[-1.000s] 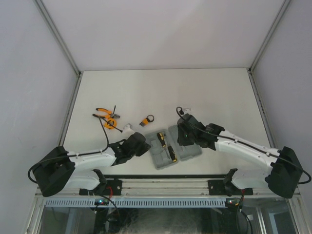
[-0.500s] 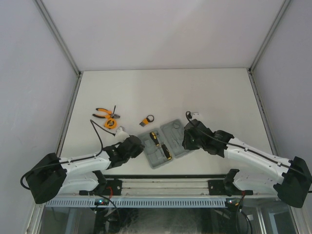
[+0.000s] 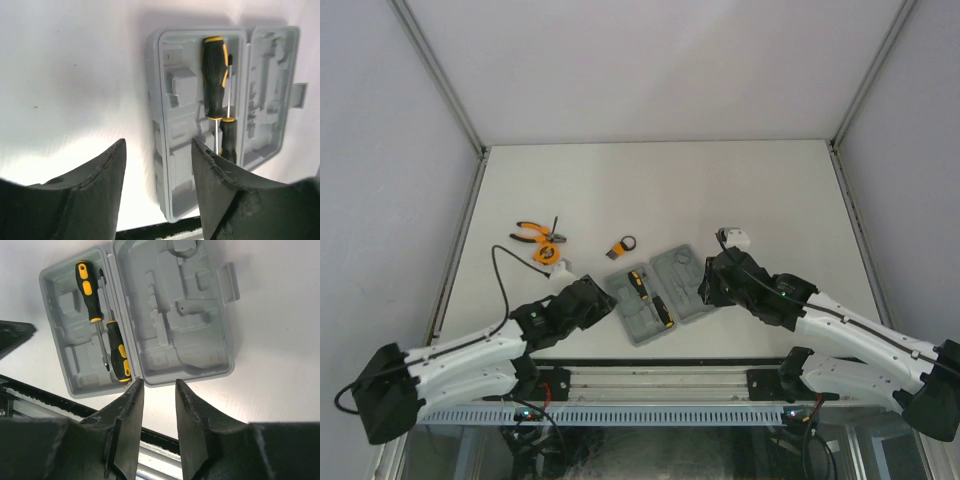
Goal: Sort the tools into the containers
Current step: Place the screwdriver in the storage box.
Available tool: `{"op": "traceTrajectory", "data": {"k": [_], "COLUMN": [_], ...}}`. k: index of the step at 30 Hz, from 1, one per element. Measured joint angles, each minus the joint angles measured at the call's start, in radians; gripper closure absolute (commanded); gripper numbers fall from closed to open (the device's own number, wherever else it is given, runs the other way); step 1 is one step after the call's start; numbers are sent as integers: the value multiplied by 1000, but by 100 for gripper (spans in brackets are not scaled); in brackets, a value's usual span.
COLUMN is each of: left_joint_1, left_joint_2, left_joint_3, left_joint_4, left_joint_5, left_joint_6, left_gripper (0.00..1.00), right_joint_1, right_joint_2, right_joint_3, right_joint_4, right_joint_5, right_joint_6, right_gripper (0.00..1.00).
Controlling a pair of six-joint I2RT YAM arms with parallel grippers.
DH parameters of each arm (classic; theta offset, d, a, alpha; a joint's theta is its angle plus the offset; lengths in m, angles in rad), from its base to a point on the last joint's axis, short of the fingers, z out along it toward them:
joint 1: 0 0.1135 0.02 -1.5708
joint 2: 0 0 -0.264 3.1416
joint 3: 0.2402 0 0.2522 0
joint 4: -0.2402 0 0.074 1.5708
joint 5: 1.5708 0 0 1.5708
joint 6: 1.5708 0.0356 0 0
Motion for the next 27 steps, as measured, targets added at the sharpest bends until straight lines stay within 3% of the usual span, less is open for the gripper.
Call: {"op": "traceTrajectory", "data": {"k": [4,9,15,27], "left_joint_1": [-1,-1,6,63], "left_joint_2": [-213,-269,-124,261], "left_joint_3": [6,126,292,407], "left_joint_4": [-167,-312,-273,-164], "left_joint_5": [-65,-142,-140,60], "left_joint_6": [50,158,307,452], "left_gripper": [39,43,49,50], "right_joint_1": [0,1,8,35], "right_joint_2": [0,8,21,39], "right_joint_3": [-11,-15,-15,-16], "right_joint_4": [5,26,61,104], "right_joint_5": [0,-9,-42,-53], "right_joint_6": [-5,-7,5,43], "right_gripper": [69,70,70,72]}}
